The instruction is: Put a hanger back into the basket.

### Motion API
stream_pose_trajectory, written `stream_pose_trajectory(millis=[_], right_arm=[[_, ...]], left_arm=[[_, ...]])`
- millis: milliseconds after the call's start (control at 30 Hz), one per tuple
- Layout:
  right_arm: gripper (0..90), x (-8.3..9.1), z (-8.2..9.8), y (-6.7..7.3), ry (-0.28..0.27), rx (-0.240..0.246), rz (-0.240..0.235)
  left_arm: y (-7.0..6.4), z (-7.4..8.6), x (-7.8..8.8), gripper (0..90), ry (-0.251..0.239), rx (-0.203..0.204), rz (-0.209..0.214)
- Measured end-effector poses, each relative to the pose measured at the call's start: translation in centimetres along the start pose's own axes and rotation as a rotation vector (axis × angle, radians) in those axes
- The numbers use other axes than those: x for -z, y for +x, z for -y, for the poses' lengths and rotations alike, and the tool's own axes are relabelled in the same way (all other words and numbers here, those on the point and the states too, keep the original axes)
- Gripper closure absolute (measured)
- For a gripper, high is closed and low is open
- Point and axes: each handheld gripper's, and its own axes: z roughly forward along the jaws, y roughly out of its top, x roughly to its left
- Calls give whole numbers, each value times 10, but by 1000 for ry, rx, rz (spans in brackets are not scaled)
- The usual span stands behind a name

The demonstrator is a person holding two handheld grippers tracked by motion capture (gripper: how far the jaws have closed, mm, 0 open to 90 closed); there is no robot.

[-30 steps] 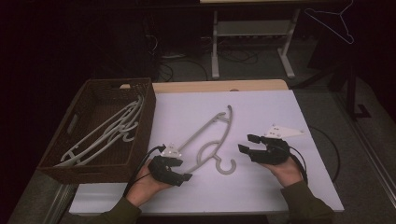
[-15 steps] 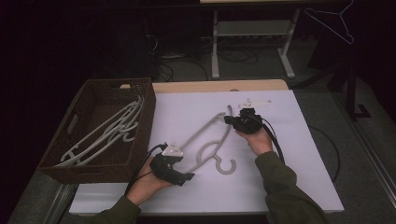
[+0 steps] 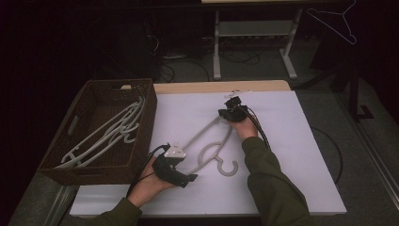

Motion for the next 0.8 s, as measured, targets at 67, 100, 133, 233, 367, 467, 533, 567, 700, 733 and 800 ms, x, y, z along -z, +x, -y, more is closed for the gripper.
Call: stream_pose_trajectory(millis=[67,100,133,233,367,467,533,567,700,733,800], right_arm=[[898,-4,-1,-1,10,-7,-1],[898,-6,-1,-1,16,5,6],[898,-9,-1,-2,22,21,15],[898,-14,-1,-1,43,20,27],[898,-16,0,-1,47,24,24],[899,-18,1,-1,56,10,20],[899,-19,0,-1,57,30,27],[899,-20,0,-1,59,32,29],[900,-20,-2,0,77,25,30],[900,-21,-2,1,87,23,31],[900,-21,-4,1,90,30,33]], left_arm=[[0,0,-2,175,-9,7,4],[0,-1,-1,176,-2,-1,1],[0,-1,-1,177,-4,0,1],[1,-1,-1,184,-4,-2,-1],[1,-1,-2,198,-2,4,2],[1,-2,-3,214,6,-11,1],[1,-3,-4,231,4,-10,0],[1,-3,-5,241,-2,-4,3],[2,-7,-9,299,18,-19,13],[2,-8,-10,317,24,-25,13],[3,-10,-14,334,35,-29,16]])
